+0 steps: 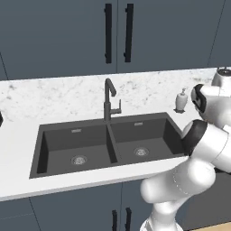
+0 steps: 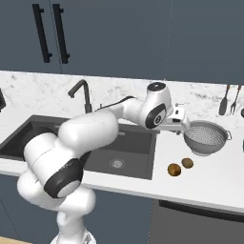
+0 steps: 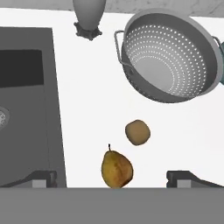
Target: Put the colander in the sink, put the kiwi, pear in the colander, and turn on the sink faucet and pour water over the colander.
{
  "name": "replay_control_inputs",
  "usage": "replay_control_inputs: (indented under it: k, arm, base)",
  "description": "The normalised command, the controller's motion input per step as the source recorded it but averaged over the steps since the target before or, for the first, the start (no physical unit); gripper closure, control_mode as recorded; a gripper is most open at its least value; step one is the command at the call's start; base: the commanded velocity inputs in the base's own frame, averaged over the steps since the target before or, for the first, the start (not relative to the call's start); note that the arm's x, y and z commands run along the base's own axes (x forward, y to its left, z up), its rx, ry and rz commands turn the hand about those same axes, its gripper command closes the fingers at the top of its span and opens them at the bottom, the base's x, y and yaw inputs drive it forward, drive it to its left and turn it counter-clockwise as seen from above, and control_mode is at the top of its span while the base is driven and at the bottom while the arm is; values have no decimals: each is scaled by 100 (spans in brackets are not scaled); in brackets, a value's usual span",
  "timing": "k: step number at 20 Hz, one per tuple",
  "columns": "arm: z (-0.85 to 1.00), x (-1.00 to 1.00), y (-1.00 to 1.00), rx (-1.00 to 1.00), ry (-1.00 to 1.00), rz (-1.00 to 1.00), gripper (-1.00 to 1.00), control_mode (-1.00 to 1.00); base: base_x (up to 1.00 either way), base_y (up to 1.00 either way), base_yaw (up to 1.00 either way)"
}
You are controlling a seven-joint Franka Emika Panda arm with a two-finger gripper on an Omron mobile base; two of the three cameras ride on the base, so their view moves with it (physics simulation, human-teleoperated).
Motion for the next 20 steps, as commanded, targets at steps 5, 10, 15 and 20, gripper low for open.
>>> replay_control_inputs:
  k: [5, 10, 15, 20]
  arm:
    - [-29, 38, -27, -5, 0, 0, -100, -100]
    - [-33, 34, -23, -7, 0, 2, -100, -100]
    - [-19, 20, -21, -4, 0, 5, -100, -100]
    - [-16, 31, -12, -2, 0, 7, -100, -100]
  base:
    - [0, 0, 0]
    - [0, 0, 0]
    - [0, 0, 0]
    - [0, 0, 0]
